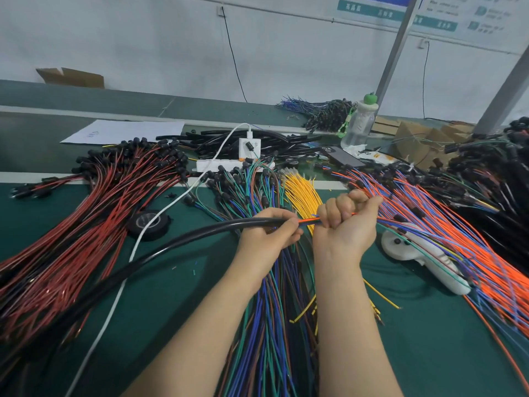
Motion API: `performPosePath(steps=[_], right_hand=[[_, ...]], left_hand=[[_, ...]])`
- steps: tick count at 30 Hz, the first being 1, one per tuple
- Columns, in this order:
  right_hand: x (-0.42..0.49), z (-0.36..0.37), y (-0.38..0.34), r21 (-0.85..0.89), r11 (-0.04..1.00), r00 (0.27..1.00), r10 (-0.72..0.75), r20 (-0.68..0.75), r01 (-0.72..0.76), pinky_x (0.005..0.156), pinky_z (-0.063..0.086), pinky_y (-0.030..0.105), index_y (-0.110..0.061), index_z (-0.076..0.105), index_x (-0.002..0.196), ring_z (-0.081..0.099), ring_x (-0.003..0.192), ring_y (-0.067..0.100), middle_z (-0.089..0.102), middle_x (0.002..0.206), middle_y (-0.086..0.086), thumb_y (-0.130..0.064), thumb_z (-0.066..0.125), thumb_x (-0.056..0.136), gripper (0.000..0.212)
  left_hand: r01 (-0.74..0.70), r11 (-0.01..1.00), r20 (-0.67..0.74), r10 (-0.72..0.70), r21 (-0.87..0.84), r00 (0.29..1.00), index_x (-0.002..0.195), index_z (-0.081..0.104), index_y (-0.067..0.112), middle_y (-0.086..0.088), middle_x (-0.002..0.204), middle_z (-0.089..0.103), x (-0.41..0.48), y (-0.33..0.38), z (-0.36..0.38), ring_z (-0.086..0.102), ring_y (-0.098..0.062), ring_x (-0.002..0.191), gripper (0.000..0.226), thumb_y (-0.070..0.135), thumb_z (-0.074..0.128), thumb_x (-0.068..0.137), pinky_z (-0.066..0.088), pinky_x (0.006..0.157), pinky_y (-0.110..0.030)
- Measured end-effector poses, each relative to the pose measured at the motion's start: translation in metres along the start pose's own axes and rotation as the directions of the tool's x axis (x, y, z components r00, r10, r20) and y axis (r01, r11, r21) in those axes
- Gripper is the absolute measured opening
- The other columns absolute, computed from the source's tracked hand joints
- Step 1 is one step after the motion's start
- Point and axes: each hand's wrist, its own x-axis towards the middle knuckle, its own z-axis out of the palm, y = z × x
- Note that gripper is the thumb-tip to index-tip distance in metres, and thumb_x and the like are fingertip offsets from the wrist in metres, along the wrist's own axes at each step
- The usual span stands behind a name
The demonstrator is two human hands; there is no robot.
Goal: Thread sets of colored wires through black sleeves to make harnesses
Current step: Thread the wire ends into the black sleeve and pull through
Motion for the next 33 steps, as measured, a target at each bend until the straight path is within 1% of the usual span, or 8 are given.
performPosePath(steps=[4, 8, 10, 13, 17, 27, 30, 33], right_hand=[[0.0, 0.0, 0.0, -0.004, 1.0, 1.0, -0.006, -0.011, 0.006, 0.041, 0.01, 0.019, -0.014, 0.043, 0.068, 0.016, 0.033, 0.008, 0.022, 0.041, -0.006, -0.04, 0.028, 0.105, 0.047], [-0.002, 0.002, 0.002, -0.032, 0.999, 1.0, -0.013, -0.021, 0.012, 0.039, 0.011, 0.017, -0.013, 0.042, 0.068, 0.016, 0.032, 0.008, 0.022, 0.041, -0.006, -0.038, 0.03, 0.104, 0.046], [-0.003, 0.004, 0.003, -0.044, 0.999, 1.0, -0.014, -0.02, 0.013, 0.037, 0.013, 0.016, -0.013, 0.042, 0.068, 0.016, 0.032, 0.008, 0.022, 0.04, -0.006, -0.037, 0.03, 0.104, 0.046], [-0.004, 0.004, 0.004, -0.046, 0.999, 1.0, 0.002, -0.013, -0.003, 0.036, 0.013, 0.016, -0.014, 0.043, 0.068, 0.016, 0.031, 0.007, 0.023, 0.041, -0.006, -0.037, 0.03, 0.104, 0.045], [-0.003, 0.002, 0.003, -0.019, 0.999, 1.0, 0.031, -0.007, -0.031, 0.036, 0.012, 0.017, -0.014, 0.043, 0.068, 0.017, 0.031, 0.007, 0.023, 0.041, -0.006, -0.038, 0.03, 0.104, 0.045], [0.0, -0.004, 0.004, 0.183, 0.972, 0.985, 0.161, -0.067, -0.147, 0.029, 0.015, 0.018, -0.014, 0.043, 0.066, 0.016, 0.029, 0.007, 0.023, 0.04, -0.007, -0.034, 0.031, 0.104, 0.045], [0.003, -0.005, 0.002, 0.185, 0.974, 0.986, 0.147, -0.073, -0.132, 0.03, 0.014, 0.018, -0.013, 0.043, 0.065, 0.016, 0.029, 0.007, 0.022, 0.039, -0.007, -0.034, 0.03, 0.105, 0.047], [0.005, -0.007, 0.002, 0.192, 0.973, 0.988, 0.14, -0.057, -0.127, 0.03, 0.012, 0.018, -0.013, 0.043, 0.065, 0.017, 0.029, 0.007, 0.022, 0.039, -0.007, -0.035, 0.027, 0.105, 0.048]], left_hand=[[0.036, 0.999, 0.026, -0.036, -0.02, 0.999, 0.081, 0.067, 0.01, 0.0, 0.069, 0.069, 0.0, 0.001, -0.001, 0.067, -0.01, 0.07, 0.013, 0.0, 0.061, 0.086, 0.057, 0.073, -0.02], [-0.055, 0.984, 0.035, 0.05, 0.167, 0.998, 0.078, 0.066, 0.014, 0.002, 0.069, 0.068, -0.001, -0.003, -0.001, 0.063, -0.01, 0.068, 0.008, 0.01, 0.072, 0.081, 0.054, 0.072, -0.024], [-0.075, 0.981, 0.031, 0.07, 0.181, 0.997, 0.077, 0.064, 0.011, 0.003, 0.065, 0.066, -0.001, -0.005, -0.001, 0.062, -0.011, 0.065, 0.009, 0.007, 0.07, 0.082, 0.053, 0.07, -0.026], [0.012, 1.0, 0.039, -0.012, 0.018, 0.999, 0.077, 0.062, 0.008, 0.001, 0.066, 0.067, 0.0, -0.004, -0.001, 0.064, -0.01, 0.066, 0.012, -0.002, 0.064, 0.085, 0.056, 0.071, -0.024], [0.117, 0.968, 0.076, -0.103, -0.22, 0.992, 0.075, 0.06, 0.004, -0.006, 0.068, 0.066, 0.001, -0.002, 0.0, 0.067, -0.009, 0.063, 0.02, -0.011, 0.055, 0.086, 0.053, 0.063, -0.015], [0.249, 0.908, 0.152, -0.209, -0.336, 0.966, 0.083, 0.059, 0.003, -0.007, 0.065, 0.068, 0.002, 0.0, -0.005, 0.068, -0.009, 0.062, 0.019, -0.013, 0.051, 0.087, 0.054, 0.059, -0.012], [0.313, 0.879, 0.228, -0.243, -0.359, 0.943, 0.087, 0.063, 0.003, -0.008, 0.074, 0.07, 0.004, 0.004, -0.011, 0.07, -0.011, 0.07, 0.006, 0.0, 0.059, 0.084, 0.056, 0.063, -0.016], [0.374, 0.851, 0.272, -0.285, -0.369, 0.919, 0.091, 0.068, 0.006, -0.004, 0.08, 0.069, 0.007, 0.007, -0.017, 0.068, -0.014, 0.073, 0.026, 0.028, 0.061, 0.079, 0.058, 0.068, -0.023]])
